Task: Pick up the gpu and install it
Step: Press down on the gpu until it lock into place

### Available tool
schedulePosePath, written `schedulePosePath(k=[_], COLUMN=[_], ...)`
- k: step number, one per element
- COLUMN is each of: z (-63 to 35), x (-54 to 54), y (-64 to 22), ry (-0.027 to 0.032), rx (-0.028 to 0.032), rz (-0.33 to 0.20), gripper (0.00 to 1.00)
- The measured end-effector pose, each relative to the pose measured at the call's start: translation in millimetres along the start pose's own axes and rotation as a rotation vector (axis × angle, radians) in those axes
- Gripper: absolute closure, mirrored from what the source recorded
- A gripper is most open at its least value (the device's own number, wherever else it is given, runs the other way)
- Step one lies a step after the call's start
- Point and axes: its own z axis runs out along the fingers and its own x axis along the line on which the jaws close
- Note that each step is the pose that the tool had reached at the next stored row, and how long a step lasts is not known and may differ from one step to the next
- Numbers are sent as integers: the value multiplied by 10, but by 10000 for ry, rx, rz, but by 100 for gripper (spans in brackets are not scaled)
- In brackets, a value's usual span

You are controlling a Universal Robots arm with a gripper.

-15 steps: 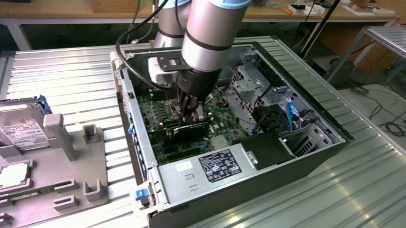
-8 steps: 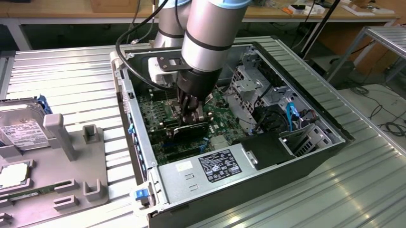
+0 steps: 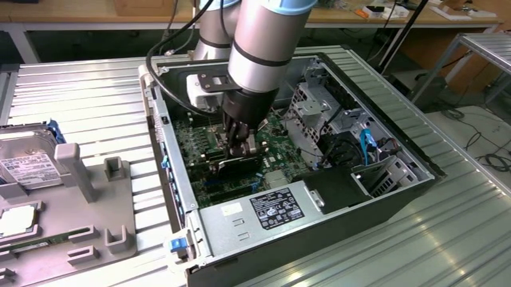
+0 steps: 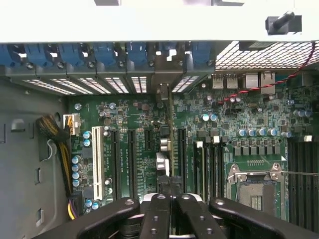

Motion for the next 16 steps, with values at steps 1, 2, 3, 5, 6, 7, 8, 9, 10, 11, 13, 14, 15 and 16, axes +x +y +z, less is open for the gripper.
schedulePosePath(k=[1,2,3,5,6,7,8,9,10,11,13,14,15,16], z=[19,59,102,121,121,123,123,123,123,123,135,148,158,166], x=[1,3,6,7,7,7,7,7,7,7,8,9,9,10], y=[0,9,49,66,66,66,67,67,67,67,67,66,65,65], ry=[1,1,8,5,4,1,0,0,1,4,17,26,26,31], rx=[0,0,-4,0,-1,-1,-1,0,0,0,-1,-1,0,-1], rz=[1,8,19,18,17,17,20,19,19,20,20,20,21,21], gripper=[89,89,89,89,89,89,89,89,89,89,89,89,89,89])
